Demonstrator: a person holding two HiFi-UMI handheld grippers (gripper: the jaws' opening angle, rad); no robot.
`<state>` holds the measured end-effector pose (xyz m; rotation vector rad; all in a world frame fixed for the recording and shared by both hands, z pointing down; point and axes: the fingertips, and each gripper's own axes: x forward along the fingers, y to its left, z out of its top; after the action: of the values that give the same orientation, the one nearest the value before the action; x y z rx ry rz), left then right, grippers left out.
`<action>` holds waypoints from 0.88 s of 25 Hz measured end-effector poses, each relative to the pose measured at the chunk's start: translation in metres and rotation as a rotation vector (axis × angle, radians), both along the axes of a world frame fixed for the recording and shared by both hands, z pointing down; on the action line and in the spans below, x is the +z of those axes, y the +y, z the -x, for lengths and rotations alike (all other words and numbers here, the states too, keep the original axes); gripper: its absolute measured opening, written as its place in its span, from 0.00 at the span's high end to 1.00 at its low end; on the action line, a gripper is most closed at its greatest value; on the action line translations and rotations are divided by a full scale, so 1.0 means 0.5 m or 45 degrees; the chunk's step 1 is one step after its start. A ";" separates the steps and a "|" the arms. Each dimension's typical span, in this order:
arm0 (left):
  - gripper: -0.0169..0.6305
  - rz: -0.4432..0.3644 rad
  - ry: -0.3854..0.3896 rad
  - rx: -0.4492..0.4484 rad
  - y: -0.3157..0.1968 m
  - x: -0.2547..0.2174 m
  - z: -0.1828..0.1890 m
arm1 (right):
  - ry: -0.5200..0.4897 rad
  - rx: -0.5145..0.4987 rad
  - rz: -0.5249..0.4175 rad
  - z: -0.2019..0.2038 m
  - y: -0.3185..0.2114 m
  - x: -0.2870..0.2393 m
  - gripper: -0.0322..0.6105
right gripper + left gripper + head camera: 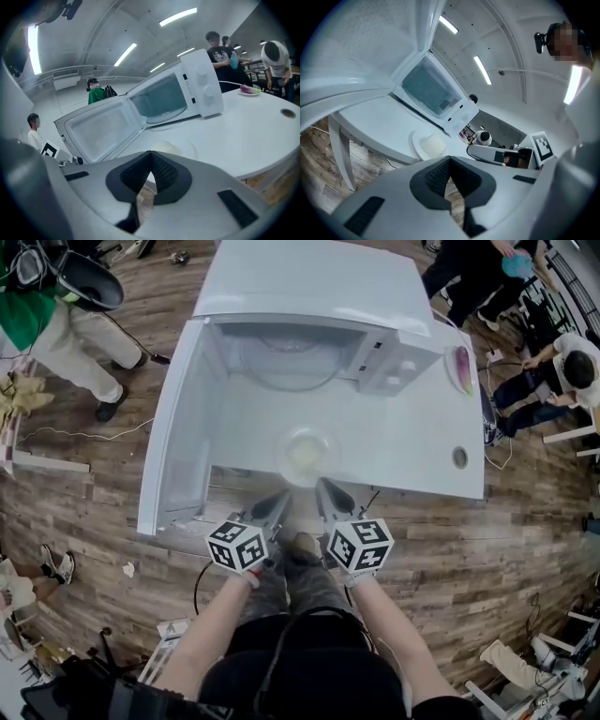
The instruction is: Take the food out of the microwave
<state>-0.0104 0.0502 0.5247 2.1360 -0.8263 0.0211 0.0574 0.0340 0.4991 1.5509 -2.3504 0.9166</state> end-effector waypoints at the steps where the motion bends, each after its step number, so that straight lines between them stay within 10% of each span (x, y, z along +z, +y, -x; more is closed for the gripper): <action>1: 0.96 -0.014 -0.006 0.000 -0.002 -0.006 0.001 | 0.001 -0.008 -0.008 0.003 0.001 -0.006 0.92; 22: 0.96 -0.190 0.004 0.009 -0.037 -0.114 0.001 | 0.007 -0.153 -0.139 0.047 0.002 -0.099 0.92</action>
<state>-0.0109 0.0317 0.4676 2.2780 -0.8418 -0.0415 0.0340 0.0348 0.4494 1.4288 -2.4964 0.7688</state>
